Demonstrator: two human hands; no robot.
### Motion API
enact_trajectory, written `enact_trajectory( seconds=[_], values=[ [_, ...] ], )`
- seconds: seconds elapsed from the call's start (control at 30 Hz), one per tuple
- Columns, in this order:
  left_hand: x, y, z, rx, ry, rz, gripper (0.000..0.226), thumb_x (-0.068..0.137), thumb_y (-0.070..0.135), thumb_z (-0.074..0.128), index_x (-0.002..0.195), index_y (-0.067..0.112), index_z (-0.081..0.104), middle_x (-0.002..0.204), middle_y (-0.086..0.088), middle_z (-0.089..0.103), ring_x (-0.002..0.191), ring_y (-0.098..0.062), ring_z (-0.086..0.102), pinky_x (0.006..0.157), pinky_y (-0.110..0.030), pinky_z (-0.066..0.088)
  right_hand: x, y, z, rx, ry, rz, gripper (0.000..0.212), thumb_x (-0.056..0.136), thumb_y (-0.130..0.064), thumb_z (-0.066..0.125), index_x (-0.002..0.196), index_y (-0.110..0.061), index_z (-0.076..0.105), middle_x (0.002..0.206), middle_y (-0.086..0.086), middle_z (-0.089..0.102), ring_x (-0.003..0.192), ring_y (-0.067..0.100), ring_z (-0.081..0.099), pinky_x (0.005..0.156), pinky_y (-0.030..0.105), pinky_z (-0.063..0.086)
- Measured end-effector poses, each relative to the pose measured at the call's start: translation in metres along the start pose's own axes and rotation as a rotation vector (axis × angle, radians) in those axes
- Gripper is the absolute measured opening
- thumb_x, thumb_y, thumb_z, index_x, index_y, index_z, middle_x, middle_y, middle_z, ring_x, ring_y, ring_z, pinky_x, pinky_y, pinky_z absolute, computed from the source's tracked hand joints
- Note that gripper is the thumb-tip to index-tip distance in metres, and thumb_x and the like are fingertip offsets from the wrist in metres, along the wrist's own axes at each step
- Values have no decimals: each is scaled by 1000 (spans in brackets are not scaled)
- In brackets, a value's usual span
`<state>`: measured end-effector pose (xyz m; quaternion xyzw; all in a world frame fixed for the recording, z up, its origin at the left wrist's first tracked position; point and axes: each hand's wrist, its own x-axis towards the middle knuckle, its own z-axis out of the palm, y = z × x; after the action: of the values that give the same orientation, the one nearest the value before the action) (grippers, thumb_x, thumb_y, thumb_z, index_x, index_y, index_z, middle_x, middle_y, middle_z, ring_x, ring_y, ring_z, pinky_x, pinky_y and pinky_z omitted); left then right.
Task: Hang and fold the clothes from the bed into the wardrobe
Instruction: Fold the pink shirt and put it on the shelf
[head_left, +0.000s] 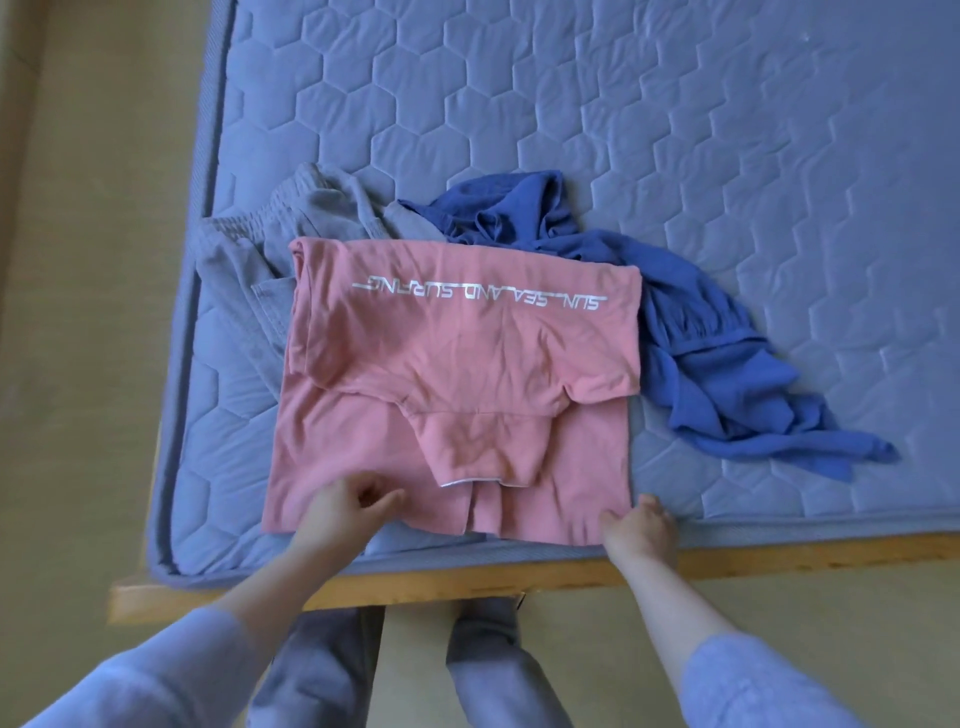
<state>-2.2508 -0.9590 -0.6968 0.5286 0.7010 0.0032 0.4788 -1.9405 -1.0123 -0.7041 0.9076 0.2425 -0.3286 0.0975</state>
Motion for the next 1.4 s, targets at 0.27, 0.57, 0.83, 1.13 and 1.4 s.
enact_trajectory(
  seconds=[0.27,0.57,0.83,1.13,1.4],
  values=[
    [5,51,42,5,43,132,49,84,36,68,51,16,38,42,5,35,44,-9,31,44,-22,23,26,45,-9,63,-38,-17,26,91,-19,57,68,-10,49,90,19,65,78,30,55,65,30,37],
    [39,86,-9,145,307,217,29,84,28,66,62,22,48,56,6,51,55,-7,46,49,-26,29,31,-21,-46,135,59,-289,23,88,-21,62,109,-12,63,114,10,64,106,29,60,83,32,47],
    [124,97,-91,78,570,251,24,85,17,64,105,5,58,98,-8,54,94,-32,52,79,-36,40,36,-143,-65,186,219,-443,5,87,-21,59,84,-18,60,101,4,66,91,25,60,72,32,46],
    [196,82,-154,-83,262,-140,47,81,47,71,103,9,57,94,-6,62,87,-26,60,68,-29,43,44,-221,-59,70,197,-584,31,87,-19,62,119,-14,63,121,9,54,117,28,49,97,34,41],
    [224,76,-185,-356,302,16,25,84,25,72,69,18,54,67,-1,53,71,-21,52,66,-37,48,58,-244,-65,-14,269,-511,41,86,-23,69,125,-15,59,133,14,45,125,32,41,108,42,33]
  ],
)
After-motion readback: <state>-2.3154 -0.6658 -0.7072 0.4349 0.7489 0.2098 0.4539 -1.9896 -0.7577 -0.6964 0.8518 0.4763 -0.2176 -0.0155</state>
